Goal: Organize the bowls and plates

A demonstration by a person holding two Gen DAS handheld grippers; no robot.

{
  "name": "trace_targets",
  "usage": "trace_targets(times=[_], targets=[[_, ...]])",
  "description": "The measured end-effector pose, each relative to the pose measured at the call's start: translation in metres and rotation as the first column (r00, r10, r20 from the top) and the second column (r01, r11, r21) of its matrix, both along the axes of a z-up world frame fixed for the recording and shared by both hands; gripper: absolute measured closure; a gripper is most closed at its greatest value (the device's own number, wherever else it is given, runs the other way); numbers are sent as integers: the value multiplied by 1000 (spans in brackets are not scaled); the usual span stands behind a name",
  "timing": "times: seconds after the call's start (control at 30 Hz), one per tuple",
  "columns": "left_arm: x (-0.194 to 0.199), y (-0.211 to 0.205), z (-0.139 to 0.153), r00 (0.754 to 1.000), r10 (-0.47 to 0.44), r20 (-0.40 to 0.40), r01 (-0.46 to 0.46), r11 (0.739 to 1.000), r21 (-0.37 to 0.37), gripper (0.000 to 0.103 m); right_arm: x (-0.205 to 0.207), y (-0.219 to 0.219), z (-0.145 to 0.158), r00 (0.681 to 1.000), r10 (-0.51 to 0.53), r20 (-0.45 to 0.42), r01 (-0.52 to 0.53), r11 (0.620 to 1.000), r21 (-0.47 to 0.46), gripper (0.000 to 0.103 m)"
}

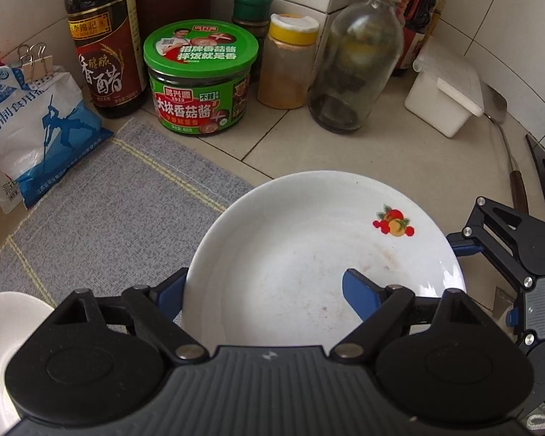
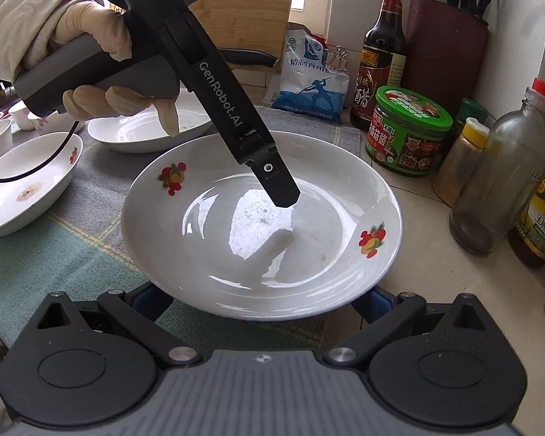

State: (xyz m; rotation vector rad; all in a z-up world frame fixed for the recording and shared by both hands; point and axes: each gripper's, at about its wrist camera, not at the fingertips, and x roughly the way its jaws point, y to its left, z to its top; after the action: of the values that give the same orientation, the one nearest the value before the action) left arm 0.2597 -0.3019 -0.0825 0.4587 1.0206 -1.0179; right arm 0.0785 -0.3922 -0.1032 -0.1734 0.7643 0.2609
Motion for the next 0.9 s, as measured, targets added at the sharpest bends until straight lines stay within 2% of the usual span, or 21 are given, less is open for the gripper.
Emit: trace_targets(times=[0.57,0.7,0.9], targets=[[5,-10,-9,1000,0,13,-1,1000,10,14,6,-9,-11,1000,-22,-10,22,1000,5,0],[0,0,2,999,27,34,-28,1000,9,14,4,-10,-10,999,-37,-15,37,999,23,0],[-19,27,33,990,117,83,-114,993,-41,10,-4,-10,-4,997,-74,-19,75,996,48,0]])
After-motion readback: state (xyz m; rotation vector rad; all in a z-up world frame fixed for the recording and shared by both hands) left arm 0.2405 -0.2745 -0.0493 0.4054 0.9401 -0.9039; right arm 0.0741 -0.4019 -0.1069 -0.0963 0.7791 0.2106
